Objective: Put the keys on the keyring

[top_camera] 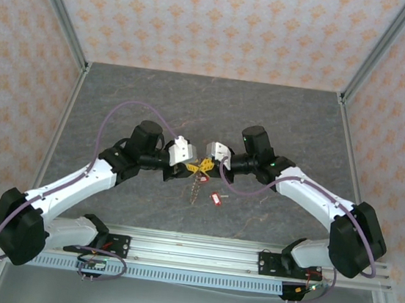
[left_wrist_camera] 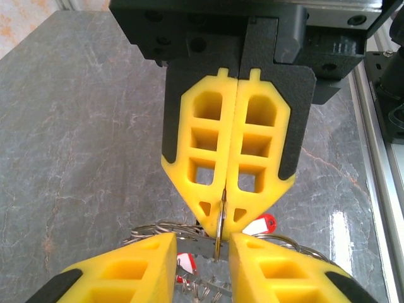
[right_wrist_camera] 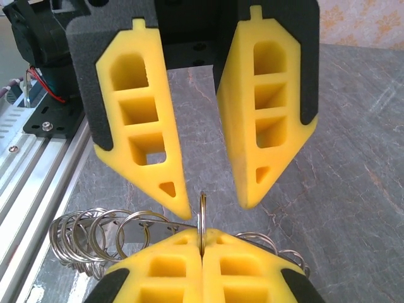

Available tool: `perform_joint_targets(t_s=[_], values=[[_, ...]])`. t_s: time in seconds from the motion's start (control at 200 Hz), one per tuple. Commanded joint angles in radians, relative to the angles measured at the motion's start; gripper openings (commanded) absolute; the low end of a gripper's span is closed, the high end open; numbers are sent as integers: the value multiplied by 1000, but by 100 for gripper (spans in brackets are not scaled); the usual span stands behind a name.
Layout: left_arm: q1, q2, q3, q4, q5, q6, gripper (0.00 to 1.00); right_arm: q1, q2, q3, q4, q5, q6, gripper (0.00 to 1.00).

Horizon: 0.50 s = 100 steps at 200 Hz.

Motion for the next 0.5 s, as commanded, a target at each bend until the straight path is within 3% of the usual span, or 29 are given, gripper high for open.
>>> perform_joint_targets(t_s=[0.0, 0.265, 0.495], values=[[-10, 16, 46, -46, 32, 32, 25, 6, -12, 21, 61, -59, 6, 0], [-16, 39, 70, -58, 37, 44, 18, 5, -13, 20, 61, -61, 10, 0], [-17, 40, 69, -92, 25, 61, 19, 6, -19, 18, 65, -54, 10, 0]])
